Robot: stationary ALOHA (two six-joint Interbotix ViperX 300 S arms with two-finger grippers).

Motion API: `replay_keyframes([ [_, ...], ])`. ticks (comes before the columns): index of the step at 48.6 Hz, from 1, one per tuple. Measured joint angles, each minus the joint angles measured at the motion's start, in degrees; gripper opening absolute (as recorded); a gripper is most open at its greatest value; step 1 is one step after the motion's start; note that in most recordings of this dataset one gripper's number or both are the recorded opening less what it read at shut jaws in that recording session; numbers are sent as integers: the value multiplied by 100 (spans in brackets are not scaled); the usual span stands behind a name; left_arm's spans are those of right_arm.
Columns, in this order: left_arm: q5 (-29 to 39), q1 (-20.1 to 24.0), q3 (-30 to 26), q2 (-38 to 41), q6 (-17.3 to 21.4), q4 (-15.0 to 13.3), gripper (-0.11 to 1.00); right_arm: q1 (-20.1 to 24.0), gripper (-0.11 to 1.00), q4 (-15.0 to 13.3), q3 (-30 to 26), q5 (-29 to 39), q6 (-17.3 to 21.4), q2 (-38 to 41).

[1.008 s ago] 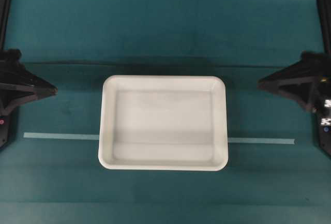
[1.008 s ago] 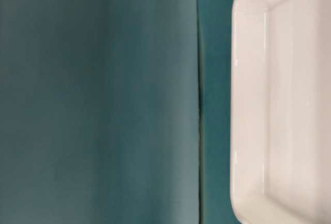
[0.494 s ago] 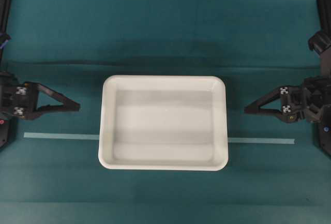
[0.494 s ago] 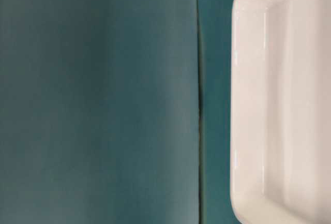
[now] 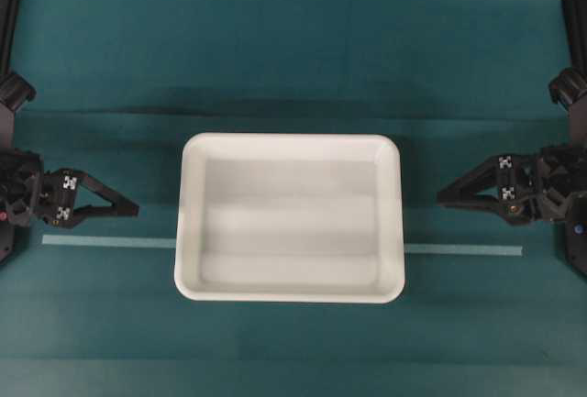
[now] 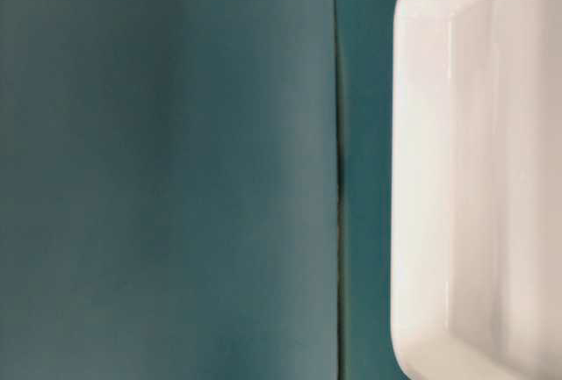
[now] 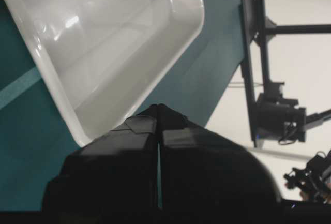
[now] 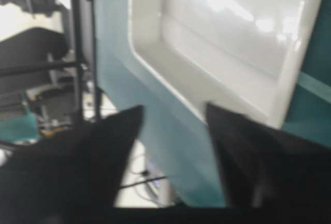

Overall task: Lift the white case with both hands.
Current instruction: 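Move both grippers inward toward the short sides of the white tray, then open both grippers and lower them onto the tray's left and right rims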

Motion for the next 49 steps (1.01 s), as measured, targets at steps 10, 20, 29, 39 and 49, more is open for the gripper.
replay_keyframes([
  [10, 9, 70, -9, 105, 88, 18, 60, 0, 94, -18, 0, 105, -167, 211],
  [20, 26, 70, -26, 325, 9, 0, 97, 26, 93, -26, 0, 44, -202, 466],
  [29, -378, 149, 114, 738, 220, 18, 96, 255, 93, -62, 272, -624, -237, 686],
  [39, -1793, 554, 501, 1397, 290, 0, 96, 589, 93, -35, 624, -1687, -18, 1310],
  [49, -2461, 554, 554, 2074, 325, 0, 96, 729, 93, -26, 650, -2698, 185, 2250],
])
